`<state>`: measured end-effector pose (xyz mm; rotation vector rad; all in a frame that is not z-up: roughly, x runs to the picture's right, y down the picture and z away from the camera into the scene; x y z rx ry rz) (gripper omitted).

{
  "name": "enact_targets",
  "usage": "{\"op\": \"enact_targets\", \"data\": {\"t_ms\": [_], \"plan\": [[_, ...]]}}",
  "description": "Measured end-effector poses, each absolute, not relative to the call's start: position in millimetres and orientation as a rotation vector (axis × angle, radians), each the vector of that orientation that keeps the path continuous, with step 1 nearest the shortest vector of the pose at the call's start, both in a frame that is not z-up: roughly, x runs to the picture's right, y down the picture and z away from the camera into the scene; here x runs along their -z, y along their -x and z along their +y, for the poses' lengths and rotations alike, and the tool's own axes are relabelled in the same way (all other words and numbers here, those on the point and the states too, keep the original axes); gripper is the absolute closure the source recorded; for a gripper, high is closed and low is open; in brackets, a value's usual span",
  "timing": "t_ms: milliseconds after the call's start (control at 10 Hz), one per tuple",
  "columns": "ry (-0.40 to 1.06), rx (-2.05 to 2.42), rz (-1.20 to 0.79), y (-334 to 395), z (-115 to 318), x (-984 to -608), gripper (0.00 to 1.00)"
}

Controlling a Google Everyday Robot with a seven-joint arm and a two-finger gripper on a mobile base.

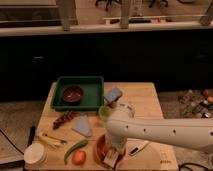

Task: Wipe red bowl with eraser

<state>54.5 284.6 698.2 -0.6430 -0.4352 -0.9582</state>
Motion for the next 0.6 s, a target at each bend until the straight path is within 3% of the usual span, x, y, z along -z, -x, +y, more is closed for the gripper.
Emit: {"op": "enact_targets", "data": {"t_ms": [600], "plan": [[0.647,0.969,-0.373,-76,238,-735,1.00]]}}
